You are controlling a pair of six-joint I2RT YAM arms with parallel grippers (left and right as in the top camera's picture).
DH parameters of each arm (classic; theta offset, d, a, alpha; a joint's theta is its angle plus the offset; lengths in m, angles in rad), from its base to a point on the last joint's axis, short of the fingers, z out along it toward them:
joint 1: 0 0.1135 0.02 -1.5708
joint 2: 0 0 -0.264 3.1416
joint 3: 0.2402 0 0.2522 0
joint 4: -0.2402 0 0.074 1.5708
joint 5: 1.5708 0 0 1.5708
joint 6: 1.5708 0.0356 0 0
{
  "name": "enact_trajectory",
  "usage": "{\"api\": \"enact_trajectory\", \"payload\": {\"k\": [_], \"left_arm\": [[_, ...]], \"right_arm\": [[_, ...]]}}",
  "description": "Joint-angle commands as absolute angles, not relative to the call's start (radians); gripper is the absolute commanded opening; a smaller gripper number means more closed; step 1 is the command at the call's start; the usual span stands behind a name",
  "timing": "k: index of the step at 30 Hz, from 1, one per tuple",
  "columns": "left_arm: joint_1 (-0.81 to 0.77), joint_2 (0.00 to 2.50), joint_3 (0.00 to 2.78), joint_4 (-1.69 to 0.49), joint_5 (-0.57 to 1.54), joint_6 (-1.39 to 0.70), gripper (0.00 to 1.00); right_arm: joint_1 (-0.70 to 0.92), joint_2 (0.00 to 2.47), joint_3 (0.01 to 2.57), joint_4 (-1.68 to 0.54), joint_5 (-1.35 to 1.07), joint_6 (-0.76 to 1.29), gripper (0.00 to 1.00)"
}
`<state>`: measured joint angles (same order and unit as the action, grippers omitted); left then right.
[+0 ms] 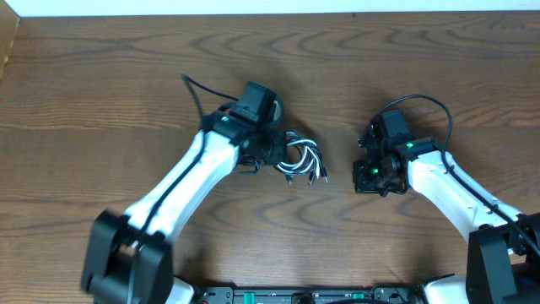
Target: Untangle cables
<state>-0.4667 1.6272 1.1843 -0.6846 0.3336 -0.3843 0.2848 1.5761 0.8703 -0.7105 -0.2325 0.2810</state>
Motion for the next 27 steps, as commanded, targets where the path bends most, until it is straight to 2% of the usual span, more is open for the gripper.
{"api": "enact_trajectory", "payload": {"k": [1,6,14,22,27], "left_arm": [[-0.474,1.568,1.182,-0.704,0.331,-0.373,0.07],[-0.496,1.573,1.182,-0.762,0.319,-0.314,0.07],[-0.536,1.609,1.182,-0.78,0.24,-0.26,0.08],[-0.551,1.654,1.182,-0.792,0.164,-0.213,0.07],[-0.554,1.654,1.182,-0.779,0.307,-0.146,0.07]], "right_arm": [[0.282,1.558,0.868,-0.693,-0.114,0.335,0.08],[0.282,1.557,0.87,-0.62,-0.291,0.158,0.23],[0.282,1.528,0.891,-0.617,-0.486,-0.141,0.34],[0.282,1.423,0.891,-0.609,-0.504,-0.268,0.34],[0.285,1.397,0.89,-0.606,-0.617,-0.326,0.34]]}}
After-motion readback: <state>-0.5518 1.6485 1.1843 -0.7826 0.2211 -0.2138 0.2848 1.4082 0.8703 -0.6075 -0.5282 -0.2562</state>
